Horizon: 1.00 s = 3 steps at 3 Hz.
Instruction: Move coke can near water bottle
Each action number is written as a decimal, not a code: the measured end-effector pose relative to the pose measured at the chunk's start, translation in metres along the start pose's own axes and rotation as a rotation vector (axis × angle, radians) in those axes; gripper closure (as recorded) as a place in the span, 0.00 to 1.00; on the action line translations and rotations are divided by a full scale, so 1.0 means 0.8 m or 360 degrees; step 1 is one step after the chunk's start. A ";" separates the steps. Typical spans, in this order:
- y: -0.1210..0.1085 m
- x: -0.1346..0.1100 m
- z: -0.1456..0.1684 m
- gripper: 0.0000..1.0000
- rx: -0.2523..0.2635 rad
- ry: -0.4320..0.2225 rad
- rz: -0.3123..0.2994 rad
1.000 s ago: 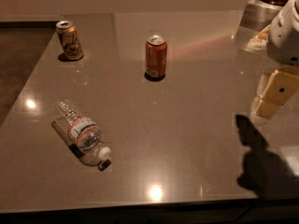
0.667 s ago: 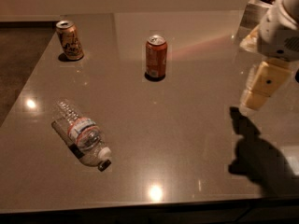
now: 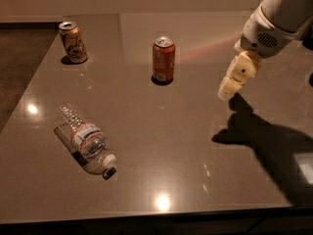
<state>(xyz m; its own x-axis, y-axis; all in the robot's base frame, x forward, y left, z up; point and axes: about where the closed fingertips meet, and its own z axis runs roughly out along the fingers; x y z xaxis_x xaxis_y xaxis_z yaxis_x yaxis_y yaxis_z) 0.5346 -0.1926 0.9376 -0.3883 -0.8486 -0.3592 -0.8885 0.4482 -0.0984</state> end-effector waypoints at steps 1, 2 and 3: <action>-0.019 -0.035 0.032 0.00 0.0076 -0.0088 0.0105; -0.051 -0.107 0.067 0.00 0.0165 -0.0317 0.0165; -0.073 -0.165 0.086 0.00 0.0190 -0.0504 0.0186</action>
Offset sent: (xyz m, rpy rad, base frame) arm 0.1221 0.1003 -0.0141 0.2504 -0.2307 -0.1514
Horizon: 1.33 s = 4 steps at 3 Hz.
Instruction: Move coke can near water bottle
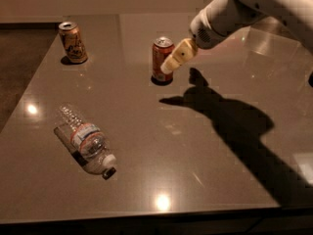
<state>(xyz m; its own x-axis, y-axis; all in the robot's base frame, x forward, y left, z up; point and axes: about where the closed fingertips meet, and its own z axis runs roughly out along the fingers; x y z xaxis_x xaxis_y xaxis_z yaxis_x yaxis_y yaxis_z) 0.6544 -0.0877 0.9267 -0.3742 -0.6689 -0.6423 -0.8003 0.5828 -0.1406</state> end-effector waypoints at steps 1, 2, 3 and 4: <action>-0.001 -0.029 0.022 0.00 -0.0032 -0.0094 -0.0002; 0.009 -0.046 0.043 0.18 -0.0116 -0.0154 0.0014; 0.016 -0.054 0.049 0.41 -0.0179 -0.0204 0.0028; 0.027 -0.063 0.041 0.64 -0.0218 -0.0261 0.0015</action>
Offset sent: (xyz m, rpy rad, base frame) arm 0.0305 0.0659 -0.0055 0.1796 0.0157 0.0849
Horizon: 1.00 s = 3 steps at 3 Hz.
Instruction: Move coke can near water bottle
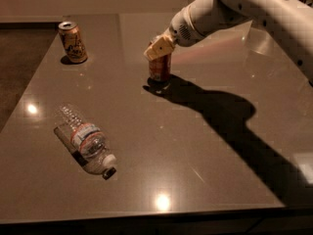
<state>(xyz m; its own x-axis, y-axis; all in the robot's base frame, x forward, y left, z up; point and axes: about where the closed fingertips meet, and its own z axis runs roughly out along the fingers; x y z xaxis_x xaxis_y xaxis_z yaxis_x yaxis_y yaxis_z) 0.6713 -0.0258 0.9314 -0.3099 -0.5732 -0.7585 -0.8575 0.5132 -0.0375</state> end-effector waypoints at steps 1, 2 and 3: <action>0.028 -0.015 -0.014 0.87 -0.0063 -0.0053 -0.0078; 0.062 -0.024 -0.026 1.00 -0.0149 -0.0079 -0.0179; 0.088 -0.031 -0.031 1.00 -0.0247 -0.0107 -0.0273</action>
Offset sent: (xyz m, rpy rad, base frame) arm -0.0764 0.0326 0.0408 0.0288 -0.0674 0.2419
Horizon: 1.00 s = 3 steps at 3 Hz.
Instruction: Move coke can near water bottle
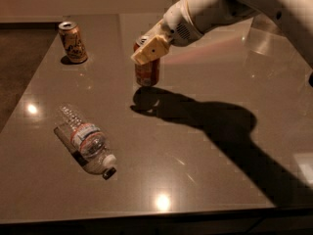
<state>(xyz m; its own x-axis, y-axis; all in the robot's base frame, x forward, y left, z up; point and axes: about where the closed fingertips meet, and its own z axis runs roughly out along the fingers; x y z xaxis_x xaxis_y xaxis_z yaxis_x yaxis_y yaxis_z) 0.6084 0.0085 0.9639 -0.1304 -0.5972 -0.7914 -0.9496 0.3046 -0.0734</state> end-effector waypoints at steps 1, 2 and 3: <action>0.021 -0.009 0.002 1.00 -0.0100 -0.0036 -0.0100; 0.024 -0.011 0.003 1.00 -0.0116 -0.0040 -0.0121; 0.027 -0.012 0.007 1.00 -0.0162 -0.0055 -0.0097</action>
Offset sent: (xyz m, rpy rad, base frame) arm -0.0142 0.0105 0.0038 0.0116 -0.0161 0.0895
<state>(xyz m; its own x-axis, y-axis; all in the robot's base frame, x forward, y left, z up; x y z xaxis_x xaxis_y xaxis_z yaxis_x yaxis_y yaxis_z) 0.5907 0.0251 0.9668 -0.0636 -0.5860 -0.8078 -0.9797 0.1907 -0.0612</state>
